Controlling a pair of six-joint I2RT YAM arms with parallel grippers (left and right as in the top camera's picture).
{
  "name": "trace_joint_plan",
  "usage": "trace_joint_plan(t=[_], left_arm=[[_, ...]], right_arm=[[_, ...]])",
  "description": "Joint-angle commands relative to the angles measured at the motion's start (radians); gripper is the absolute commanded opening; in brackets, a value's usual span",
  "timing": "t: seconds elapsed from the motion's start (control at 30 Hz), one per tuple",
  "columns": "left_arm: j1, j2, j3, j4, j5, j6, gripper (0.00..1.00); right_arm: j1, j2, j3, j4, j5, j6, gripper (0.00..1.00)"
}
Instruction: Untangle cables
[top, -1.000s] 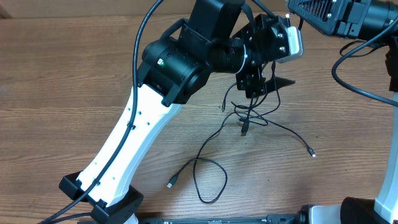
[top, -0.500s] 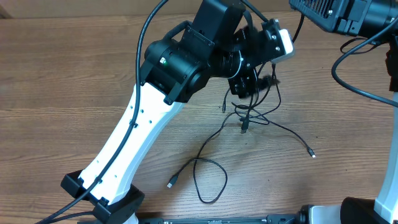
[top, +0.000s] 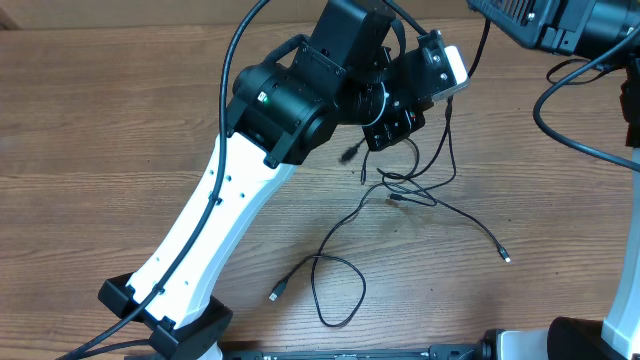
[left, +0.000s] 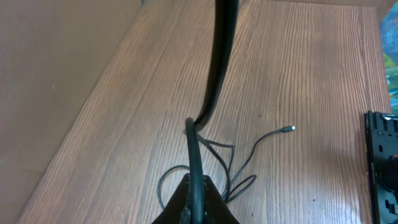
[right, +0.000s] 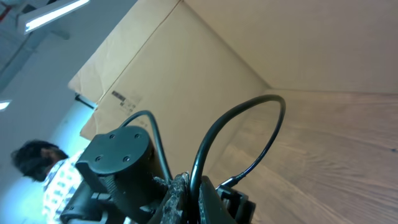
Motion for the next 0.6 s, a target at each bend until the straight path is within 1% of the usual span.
trace_joint_plan(t=[0.0, 0.13, 0.23, 0.33, 0.43, 0.5, 0.57], left_arm=[[0.0, 0.012, 0.003, -0.008, -0.026, -0.006, 0.04], [0.0, 0.012, 0.003, -0.073, -0.147, -0.007, 0.04], [0.002, 0.012, 0.003, -0.15, -0.283, -0.024, 0.04], [0.005, 0.012, 0.003, -0.226, -0.433, -0.072, 0.05], [0.021, 0.012, 0.003, -0.293, -0.565, -0.152, 0.04], [0.04, 0.012, 0.003, -0.324, -0.608, -0.203, 0.05], [0.068, 0.012, 0.003, -0.347, -0.612, -0.244, 0.05]], right_arm=[[-0.003, -0.002, 0.033, 0.009, 0.078, -0.009, 0.04], [-0.004, -0.002, 0.033, 0.002, 0.13, -0.011, 0.04], [-0.005, -0.002, 0.033, 0.002, 0.132, -0.011, 0.04], [-0.005, -0.002, 0.033, 0.002, 0.133, -0.012, 0.04], [-0.005, -0.002, 0.033, 0.002, 0.148, -0.013, 0.04], [-0.005, -0.002, 0.033, 0.0, 0.159, -0.015, 0.04], [-0.005, -0.002, 0.033, -0.002, 0.163, -0.016, 0.04]])
